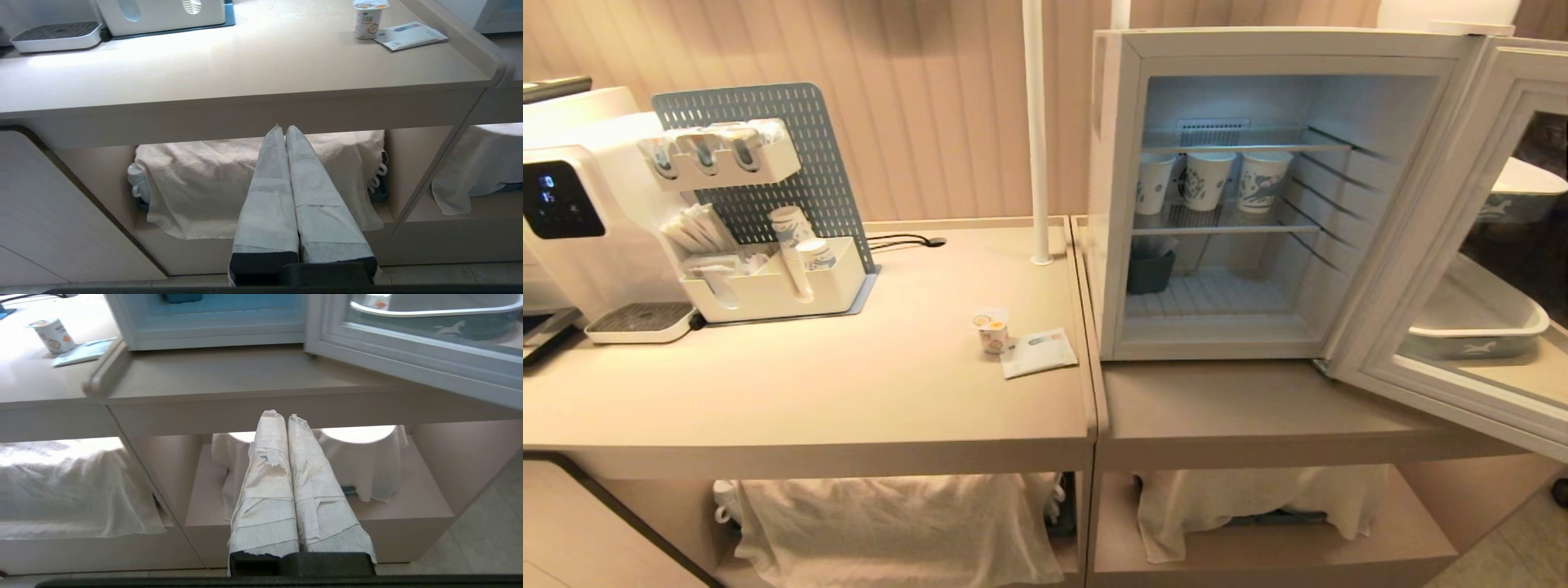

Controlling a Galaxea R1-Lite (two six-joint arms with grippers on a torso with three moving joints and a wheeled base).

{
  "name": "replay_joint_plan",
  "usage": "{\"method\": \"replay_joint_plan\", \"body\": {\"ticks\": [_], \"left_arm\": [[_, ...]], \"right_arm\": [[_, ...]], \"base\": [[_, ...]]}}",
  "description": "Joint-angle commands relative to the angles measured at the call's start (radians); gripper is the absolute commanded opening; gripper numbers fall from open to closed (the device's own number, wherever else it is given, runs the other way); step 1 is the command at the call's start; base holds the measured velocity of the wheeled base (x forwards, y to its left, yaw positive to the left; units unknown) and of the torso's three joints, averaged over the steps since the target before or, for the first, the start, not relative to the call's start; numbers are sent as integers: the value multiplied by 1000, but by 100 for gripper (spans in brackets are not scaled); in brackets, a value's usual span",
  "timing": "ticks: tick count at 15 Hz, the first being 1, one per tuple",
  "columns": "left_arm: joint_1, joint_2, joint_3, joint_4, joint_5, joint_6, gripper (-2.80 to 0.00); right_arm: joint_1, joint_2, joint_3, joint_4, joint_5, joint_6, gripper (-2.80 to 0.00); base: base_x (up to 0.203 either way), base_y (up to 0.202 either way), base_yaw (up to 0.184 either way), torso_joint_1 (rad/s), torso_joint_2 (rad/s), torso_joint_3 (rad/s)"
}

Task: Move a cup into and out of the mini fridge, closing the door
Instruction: Put the yoghurt in the freezer

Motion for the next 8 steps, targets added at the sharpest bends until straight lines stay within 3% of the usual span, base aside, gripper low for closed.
{"method": "replay_joint_plan", "body": {"ticks": [1, 8], "left_arm": [[0, -1, -1, 0, 0, 1, -280], [0, 0, 1, 0, 0, 1, -280]], "right_arm": [[0, 1, 0, 0, 0, 0, -280], [0, 1, 0, 0, 0, 0, -280]], "base": [[0, 202, 5, -1, 3, -1], [0, 190, 0, 2, 2, 3]]}}
